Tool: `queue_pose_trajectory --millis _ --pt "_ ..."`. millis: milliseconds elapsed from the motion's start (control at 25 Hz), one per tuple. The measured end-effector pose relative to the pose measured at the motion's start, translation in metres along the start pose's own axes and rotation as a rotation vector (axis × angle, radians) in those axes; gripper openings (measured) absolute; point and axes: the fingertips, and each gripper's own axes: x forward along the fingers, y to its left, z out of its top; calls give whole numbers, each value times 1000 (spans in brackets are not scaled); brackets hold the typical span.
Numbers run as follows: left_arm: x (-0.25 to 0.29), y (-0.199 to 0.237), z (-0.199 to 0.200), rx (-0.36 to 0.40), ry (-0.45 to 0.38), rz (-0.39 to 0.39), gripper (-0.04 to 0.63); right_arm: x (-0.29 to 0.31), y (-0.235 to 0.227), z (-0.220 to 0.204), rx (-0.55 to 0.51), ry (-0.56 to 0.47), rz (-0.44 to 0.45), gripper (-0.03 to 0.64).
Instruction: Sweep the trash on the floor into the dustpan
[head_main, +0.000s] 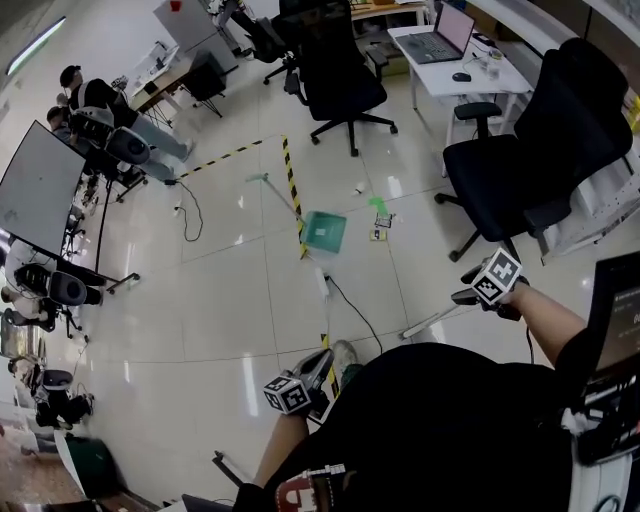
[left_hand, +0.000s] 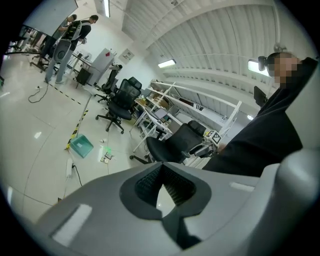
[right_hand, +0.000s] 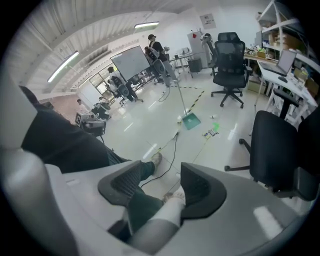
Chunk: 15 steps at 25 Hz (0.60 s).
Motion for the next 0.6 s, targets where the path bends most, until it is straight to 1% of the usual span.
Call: queue_pose_trajectory --millis 120,240,400,520,600 --pt "3 51 31 20 23 -44 -6 17 -2 46 -24 18 -41 247" --pt "0 102 70 54 82 -88 -6 31 -3 100 -50 38 -100 245" --pt "-12 158 130 91 144 -142 -6 44 -6 167 -132 122 -193 242" --pt "-20 201 161 113 175 -137 -6 65 -14 211 -218 177 -241 241" --pt "-25 222 177 110 172 -123 -6 77 -19 235 -298 222 -264 239"
